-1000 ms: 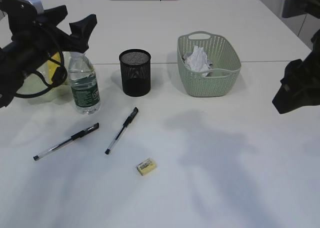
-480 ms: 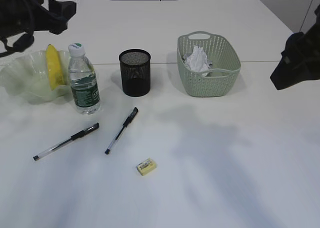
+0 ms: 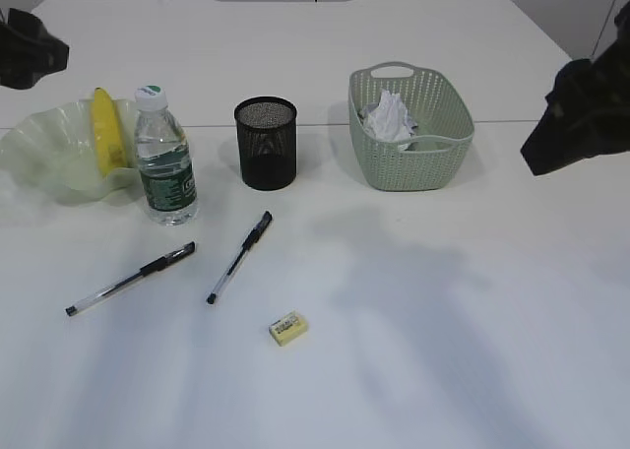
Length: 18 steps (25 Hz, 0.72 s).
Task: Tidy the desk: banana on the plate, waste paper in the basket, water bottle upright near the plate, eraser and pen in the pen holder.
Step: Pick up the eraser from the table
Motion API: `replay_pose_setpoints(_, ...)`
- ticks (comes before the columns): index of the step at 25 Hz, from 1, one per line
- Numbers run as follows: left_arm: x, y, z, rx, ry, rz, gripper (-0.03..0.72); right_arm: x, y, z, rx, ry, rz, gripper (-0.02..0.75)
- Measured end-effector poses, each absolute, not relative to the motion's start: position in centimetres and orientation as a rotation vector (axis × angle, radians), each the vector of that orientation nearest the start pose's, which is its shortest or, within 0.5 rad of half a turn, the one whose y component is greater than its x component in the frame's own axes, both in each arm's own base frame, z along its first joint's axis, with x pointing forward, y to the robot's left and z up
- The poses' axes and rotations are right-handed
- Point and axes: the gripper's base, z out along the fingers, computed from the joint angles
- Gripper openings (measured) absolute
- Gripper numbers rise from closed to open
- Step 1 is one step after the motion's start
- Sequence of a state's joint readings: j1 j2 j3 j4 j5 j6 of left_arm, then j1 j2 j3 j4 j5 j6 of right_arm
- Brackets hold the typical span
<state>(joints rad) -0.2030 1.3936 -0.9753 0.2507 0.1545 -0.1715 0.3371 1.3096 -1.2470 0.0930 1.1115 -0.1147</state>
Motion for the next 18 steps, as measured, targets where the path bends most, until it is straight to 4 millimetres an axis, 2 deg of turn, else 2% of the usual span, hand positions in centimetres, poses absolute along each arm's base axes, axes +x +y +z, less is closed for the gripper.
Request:
replay_pose_setpoints(4,29.0,-5.5,30.8,0.148,2.170,-0.092,0.515,23.8,9.8,35.5,-0.545,2.604,0.305,0.393)
replay_pose_setpoints(10,26.1,-4.8,31.0,0.114,2.362,-0.061,0.491,23.7,10.2,35.6,-0.530,2.600,0.363,0.393)
replay_pose_setpoints(18,21.4,-3.6,34.2,0.091,2.367,-0.047,0.491,23.7,10.5,35.7,-0.568,2.578,0.400,0.393)
